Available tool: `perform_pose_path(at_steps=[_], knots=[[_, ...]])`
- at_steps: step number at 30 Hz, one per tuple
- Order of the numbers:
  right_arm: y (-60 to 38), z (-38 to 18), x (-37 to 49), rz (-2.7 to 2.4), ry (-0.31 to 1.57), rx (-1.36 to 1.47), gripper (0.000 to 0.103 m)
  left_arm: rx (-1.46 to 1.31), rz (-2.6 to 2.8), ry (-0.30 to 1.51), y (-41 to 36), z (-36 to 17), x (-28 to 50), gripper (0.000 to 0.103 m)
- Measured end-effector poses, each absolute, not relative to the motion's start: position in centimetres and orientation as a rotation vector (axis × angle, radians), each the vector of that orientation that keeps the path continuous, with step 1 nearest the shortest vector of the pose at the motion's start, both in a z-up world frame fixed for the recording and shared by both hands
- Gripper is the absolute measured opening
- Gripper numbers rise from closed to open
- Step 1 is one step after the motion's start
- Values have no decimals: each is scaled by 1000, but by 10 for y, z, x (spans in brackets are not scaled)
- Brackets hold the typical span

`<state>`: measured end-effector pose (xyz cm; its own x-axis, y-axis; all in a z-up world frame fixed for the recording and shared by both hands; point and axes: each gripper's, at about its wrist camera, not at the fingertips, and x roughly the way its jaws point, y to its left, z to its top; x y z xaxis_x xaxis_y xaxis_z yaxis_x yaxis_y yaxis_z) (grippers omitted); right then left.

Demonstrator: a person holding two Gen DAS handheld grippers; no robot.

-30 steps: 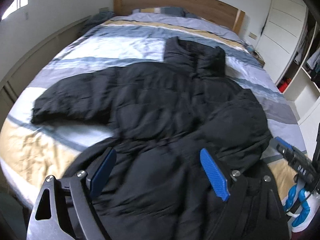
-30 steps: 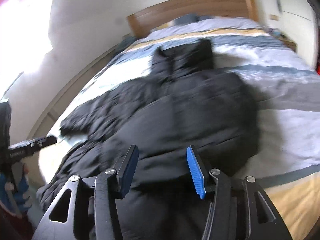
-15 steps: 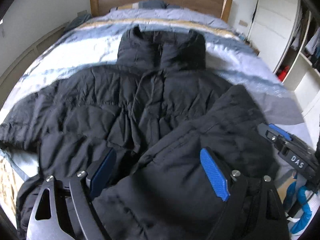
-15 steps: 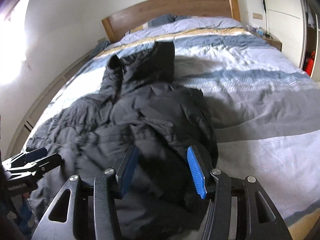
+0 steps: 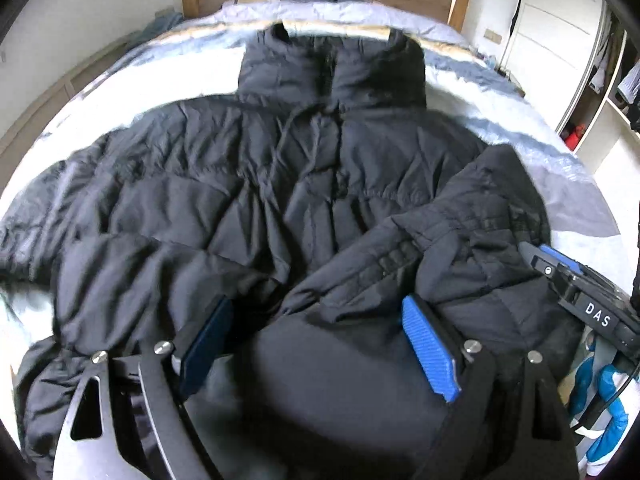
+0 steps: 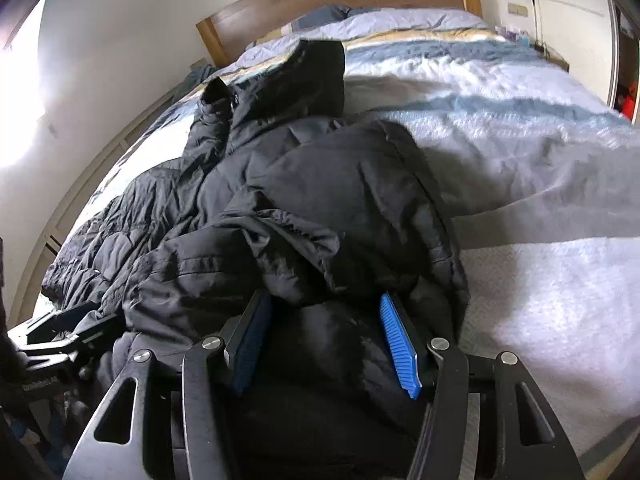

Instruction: Fold large clothes

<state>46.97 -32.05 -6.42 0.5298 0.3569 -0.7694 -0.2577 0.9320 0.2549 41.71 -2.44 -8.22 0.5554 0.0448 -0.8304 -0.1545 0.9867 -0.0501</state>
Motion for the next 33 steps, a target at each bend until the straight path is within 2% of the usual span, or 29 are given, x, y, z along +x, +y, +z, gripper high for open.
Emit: perform_pose_path(at_steps=[6,15,33], knots=[[-303,-27,421,428,854,107,56,-86,137,939,-16,-73,388,86],[-270,-49,386,422,935,71,60,-102,154,1006,2,-93,370,86],[-255,20,308,354,871,109,60,-144,250,797,65,7,254,86]])
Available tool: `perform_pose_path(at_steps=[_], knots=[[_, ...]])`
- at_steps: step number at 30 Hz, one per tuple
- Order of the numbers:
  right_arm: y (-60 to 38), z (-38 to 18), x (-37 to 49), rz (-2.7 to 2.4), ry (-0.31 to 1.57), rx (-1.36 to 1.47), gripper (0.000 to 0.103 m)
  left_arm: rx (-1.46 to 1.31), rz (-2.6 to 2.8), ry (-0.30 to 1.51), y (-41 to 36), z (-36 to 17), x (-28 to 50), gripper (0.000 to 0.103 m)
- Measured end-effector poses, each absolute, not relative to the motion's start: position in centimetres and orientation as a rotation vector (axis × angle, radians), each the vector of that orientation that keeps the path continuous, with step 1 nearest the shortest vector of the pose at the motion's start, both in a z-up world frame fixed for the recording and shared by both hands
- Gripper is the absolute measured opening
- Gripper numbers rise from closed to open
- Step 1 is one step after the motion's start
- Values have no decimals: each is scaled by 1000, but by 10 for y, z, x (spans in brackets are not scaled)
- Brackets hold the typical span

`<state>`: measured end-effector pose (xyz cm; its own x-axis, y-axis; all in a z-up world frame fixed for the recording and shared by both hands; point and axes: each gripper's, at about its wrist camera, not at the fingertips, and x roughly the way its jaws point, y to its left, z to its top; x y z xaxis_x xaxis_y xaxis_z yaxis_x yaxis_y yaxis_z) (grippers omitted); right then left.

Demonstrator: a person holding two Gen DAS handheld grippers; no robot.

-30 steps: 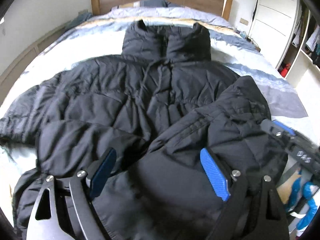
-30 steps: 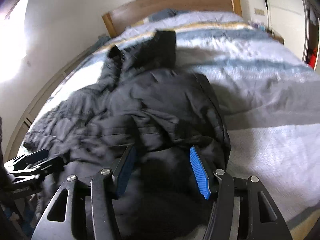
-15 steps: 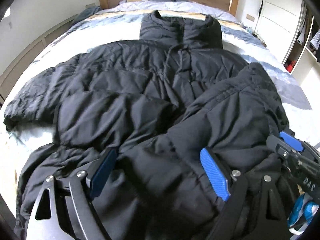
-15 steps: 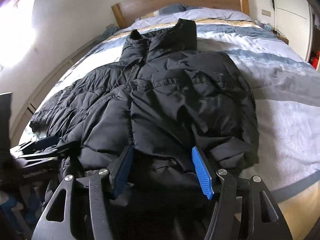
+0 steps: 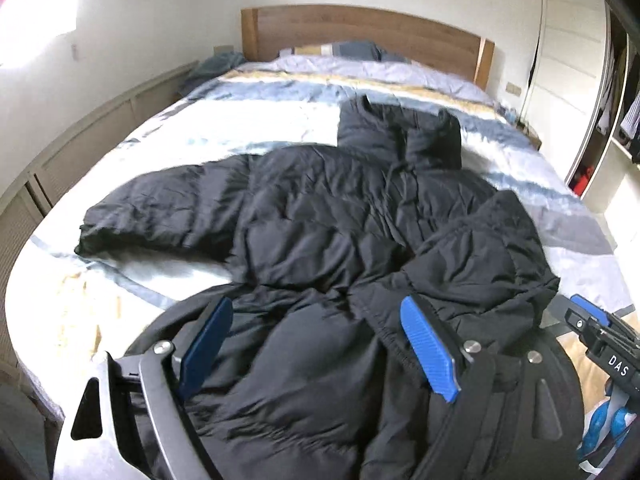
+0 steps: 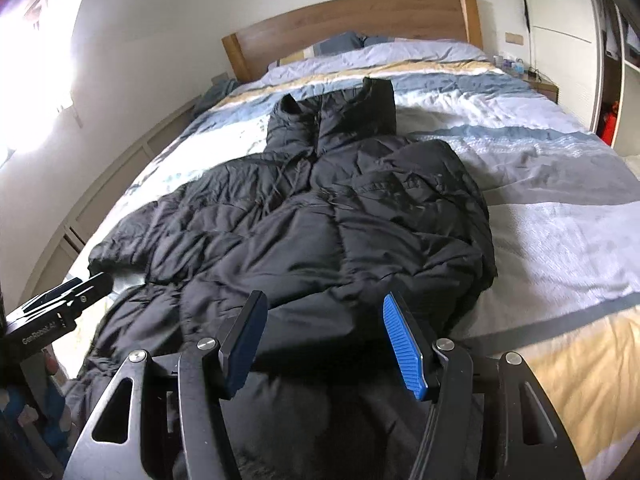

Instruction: Fold large clothes

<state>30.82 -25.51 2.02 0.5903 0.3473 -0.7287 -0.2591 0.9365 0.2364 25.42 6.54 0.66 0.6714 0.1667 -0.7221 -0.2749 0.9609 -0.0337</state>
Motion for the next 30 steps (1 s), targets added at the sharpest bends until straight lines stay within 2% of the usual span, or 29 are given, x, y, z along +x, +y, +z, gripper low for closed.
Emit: perform_pose_path(at_steps=[6,10,16,30], knots=[[-239,45,275,347,831,111,61,-188,236,722,94,31,214,86],[-224,59,257,343,812,96,67,-216,222,680,111,42,194,86],[-206,74,238,347,793,71,70,-262,206,626,136,51,172,86],[-197,82,228,289,796,66,71,-329,197,584,182,49,161,86]])
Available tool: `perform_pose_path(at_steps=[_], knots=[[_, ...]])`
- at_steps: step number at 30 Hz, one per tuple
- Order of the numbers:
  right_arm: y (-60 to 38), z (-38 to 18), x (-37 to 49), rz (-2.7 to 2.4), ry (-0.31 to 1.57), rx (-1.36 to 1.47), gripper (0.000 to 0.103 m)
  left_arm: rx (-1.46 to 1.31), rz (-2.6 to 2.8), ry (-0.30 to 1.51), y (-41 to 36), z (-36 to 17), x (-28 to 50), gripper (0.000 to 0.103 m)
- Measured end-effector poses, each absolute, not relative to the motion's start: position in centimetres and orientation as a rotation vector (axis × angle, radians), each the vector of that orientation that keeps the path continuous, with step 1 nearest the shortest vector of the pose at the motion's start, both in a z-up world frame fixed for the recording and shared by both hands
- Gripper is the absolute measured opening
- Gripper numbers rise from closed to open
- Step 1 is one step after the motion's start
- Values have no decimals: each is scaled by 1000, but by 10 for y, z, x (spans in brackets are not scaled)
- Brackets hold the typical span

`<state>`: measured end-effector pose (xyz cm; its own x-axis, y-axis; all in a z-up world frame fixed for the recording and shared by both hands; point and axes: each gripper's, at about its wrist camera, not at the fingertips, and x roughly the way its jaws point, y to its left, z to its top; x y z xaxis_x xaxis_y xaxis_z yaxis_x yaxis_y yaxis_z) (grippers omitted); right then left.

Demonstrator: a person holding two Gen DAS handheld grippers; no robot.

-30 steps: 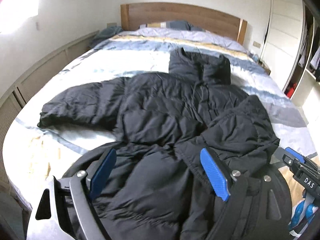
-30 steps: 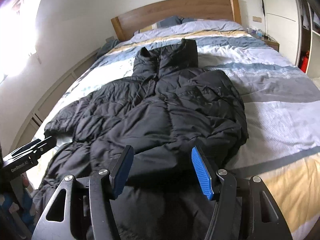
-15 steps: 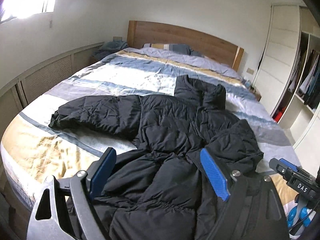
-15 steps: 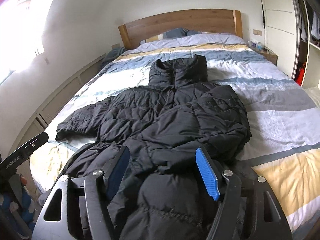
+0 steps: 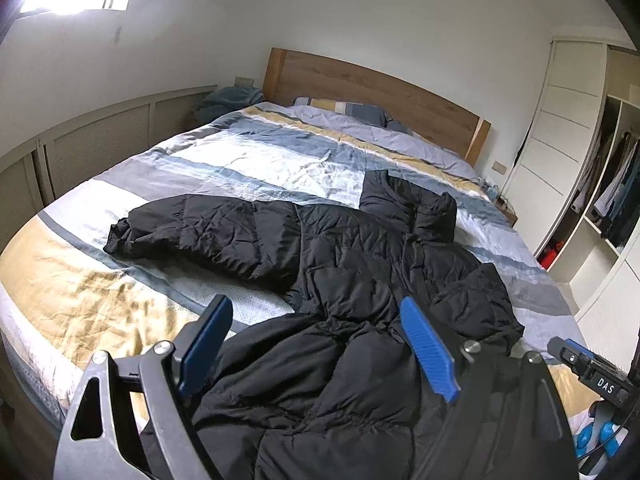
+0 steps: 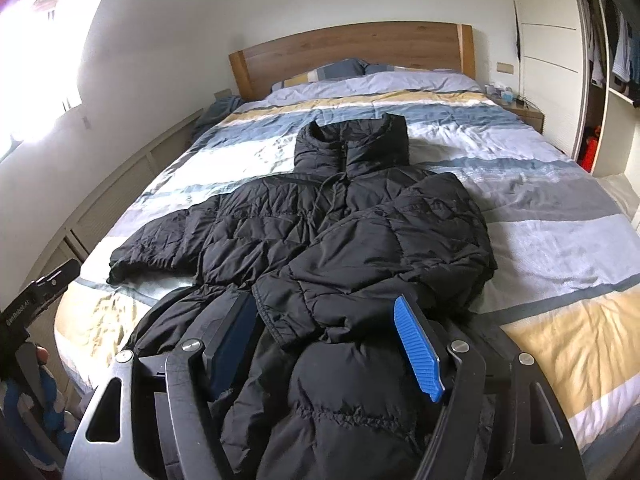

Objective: Fold large clothes
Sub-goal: 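Move the left gripper toward the other sleeve cuff, then grasp the other sleeve cuff with the left gripper and lift it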

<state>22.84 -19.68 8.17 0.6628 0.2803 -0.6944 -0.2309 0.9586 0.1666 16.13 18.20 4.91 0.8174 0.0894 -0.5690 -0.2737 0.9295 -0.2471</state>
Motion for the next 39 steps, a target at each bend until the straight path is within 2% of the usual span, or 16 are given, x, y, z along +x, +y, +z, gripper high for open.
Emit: perform_pose_path(at_steps=[19,29,39], knots=[[-203,72,242,207,827,93,71,-342,237,616,244,40,184,86],[-204,63,249,177,851,86,72,-548,216,678,318,6,206,86],[-214,58,259,131,866,83,75,-936,269,667,445,-73,214,86]])
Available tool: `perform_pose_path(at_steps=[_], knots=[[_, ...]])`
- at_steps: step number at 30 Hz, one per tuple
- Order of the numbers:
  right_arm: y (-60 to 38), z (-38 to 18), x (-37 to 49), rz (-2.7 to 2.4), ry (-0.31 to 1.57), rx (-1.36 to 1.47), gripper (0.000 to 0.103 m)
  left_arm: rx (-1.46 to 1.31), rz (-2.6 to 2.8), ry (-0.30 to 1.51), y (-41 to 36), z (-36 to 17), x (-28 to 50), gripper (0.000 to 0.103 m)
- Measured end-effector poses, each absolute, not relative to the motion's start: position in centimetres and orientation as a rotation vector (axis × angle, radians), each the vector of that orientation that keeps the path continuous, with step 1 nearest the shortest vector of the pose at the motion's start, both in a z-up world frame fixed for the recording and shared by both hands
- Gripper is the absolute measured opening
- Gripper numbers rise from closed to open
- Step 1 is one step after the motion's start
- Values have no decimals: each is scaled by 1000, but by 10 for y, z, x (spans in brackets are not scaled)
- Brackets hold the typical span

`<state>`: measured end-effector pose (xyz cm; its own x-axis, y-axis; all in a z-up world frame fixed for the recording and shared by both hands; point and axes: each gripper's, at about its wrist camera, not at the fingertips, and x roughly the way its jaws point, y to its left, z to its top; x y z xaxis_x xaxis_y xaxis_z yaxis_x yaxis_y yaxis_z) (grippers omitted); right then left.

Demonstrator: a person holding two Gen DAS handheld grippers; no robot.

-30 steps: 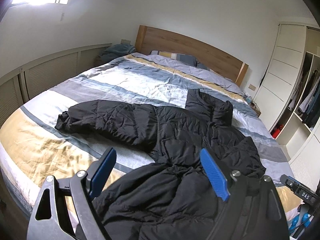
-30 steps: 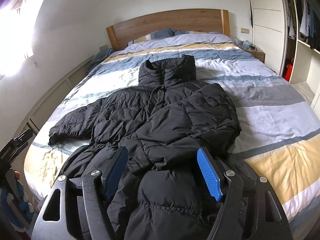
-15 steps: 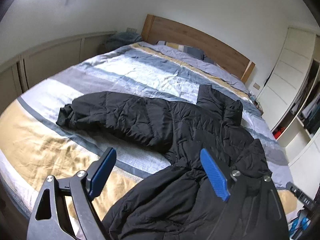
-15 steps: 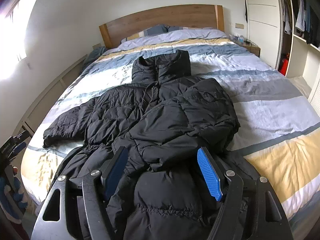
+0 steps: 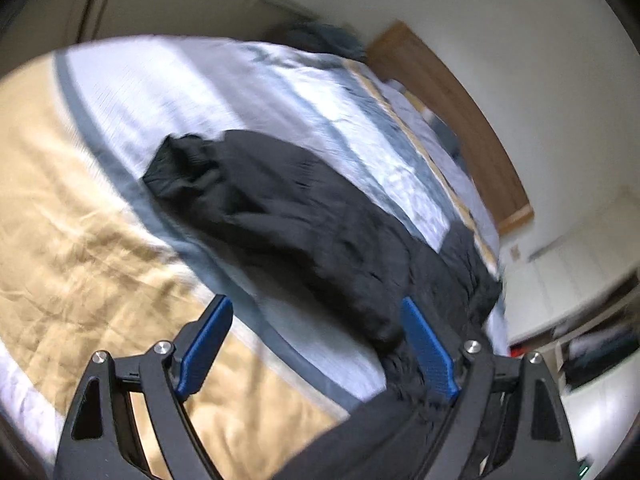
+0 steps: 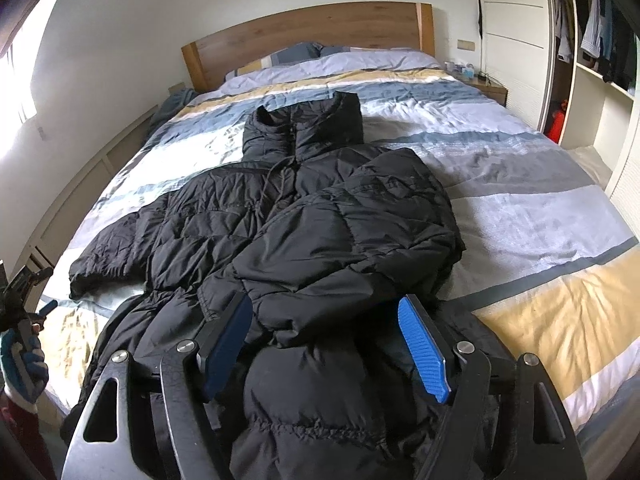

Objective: Fold large clothes
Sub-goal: 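Grasp the other sleeve cuff with the left gripper and lift it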

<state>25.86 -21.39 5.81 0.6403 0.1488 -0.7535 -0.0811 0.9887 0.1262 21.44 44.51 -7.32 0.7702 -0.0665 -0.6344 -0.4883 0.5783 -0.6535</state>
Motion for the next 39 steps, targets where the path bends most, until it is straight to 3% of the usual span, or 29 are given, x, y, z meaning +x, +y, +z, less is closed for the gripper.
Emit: perform_pose_path(at_steps=[16,19,21,24,29,39], knots=[[-239,52,275,59,888,77,75,-1361,289,594,530,-163,271,82],[-246,54,274,45,884,75,75,-1423,298,553,539,-170,273,66],[-251,55,272,38,881,77,75,-1438,305,550,543,-172,275,41],[-258,55,271,30,878,93,75,-1468,294,542,546,-174,277,21],[-263,58,264,40,865,101,75,-1417,285,535,541,-154,279,13],[-292,76,239,44,797,174,75,-1172,193,518,492,-59,293,10]])
